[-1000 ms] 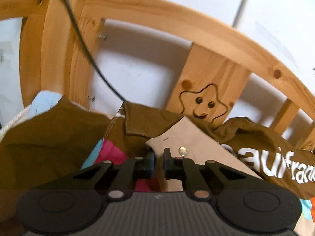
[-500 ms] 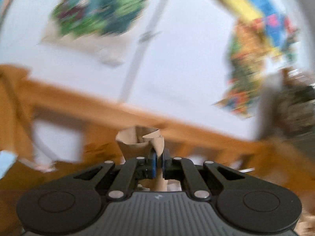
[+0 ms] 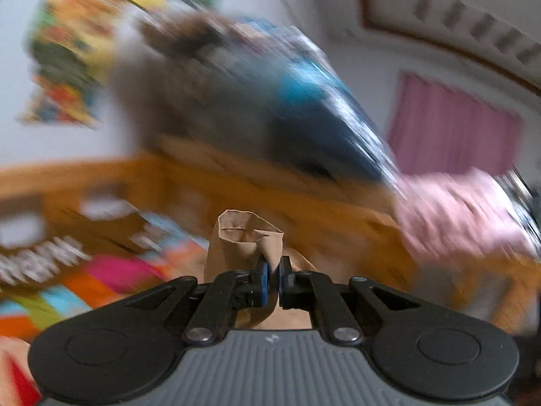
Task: Fold large clothes
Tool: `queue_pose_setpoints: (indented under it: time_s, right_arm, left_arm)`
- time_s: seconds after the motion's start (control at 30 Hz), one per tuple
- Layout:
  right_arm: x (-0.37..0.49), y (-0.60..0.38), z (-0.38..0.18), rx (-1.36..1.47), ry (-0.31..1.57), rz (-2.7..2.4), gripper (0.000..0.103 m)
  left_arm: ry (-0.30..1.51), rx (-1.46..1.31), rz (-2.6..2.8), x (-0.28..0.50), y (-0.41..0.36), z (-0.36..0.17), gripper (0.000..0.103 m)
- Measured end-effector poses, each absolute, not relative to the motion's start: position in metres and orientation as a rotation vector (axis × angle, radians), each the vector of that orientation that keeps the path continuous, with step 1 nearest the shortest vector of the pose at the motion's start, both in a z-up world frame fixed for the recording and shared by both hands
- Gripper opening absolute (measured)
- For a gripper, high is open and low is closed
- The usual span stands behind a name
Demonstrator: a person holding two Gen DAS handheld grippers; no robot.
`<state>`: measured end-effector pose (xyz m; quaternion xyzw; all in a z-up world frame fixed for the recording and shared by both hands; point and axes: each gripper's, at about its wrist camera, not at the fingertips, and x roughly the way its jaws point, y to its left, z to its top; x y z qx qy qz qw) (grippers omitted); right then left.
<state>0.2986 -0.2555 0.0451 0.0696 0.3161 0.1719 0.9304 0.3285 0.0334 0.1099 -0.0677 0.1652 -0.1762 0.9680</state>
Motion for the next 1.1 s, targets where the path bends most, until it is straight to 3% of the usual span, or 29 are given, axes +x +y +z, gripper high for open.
queue_pose_setpoints:
  time_s: [0.27,0.37,0.5,0.53,0.67,0.77,0.83,0.87,0.93,1.03,1.1]
  right_arm:
    - [0.316,-0.312,-0.015,0.579,0.811,0.255,0.096]
    - [0.328,-0.306,-0.028,0.645,0.837,0.266,0.093]
    - [0.345,-0.288,-0.036,0.634,0.863,0.306,0.093]
    - [0.349,-0.283,-0.039,0.635,0.872,0.315,0.092]
    - [0.355,-0.267,-0.047,0.616,0.900,0.311,0.086]
    - [0.355,-0.256,-0.046,0.521,0.900,0.249,0.068]
    - [0.354,-0.250,-0.044,0.431,0.896,0.212,0.045]
    - [0.353,-0.249,-0.044,0.388,0.897,0.199,0.039]
    - [0.350,-0.247,-0.043,0.333,0.883,0.200,0.016]
    - [0.348,-0.245,-0.040,0.278,0.860,0.210,0.000]
    - [0.346,-0.240,-0.033,0.214,0.831,0.214,0.000]
  left_arm:
    - [0.574,-0.074,-0.528,0.320,-0.054,-0.001,0.007]
    - [0.617,-0.087,-0.581,0.306,-0.056,-0.016,0.015]
    - [0.638,-0.095,-0.618,0.301,-0.042,-0.007,0.064]
    - [0.633,-0.097,-0.616,0.300,-0.038,-0.005,0.070]
    - [0.615,-0.113,-0.544,0.293,-0.012,0.007,0.070]
    - [0.589,-0.098,-0.292,0.297,0.024,0.011,0.071]
    - [0.599,-0.108,-0.094,0.308,0.059,0.006,0.071]
    - [0.612,-0.119,-0.019,0.315,0.076,0.002,0.069]
    - [0.633,-0.181,0.093,0.331,0.116,-0.007,0.057]
    - [0.671,-0.297,0.123,0.352,0.164,-0.023,0.051]
    - [0.735,-0.356,0.098,0.366,0.185,-0.035,0.051]
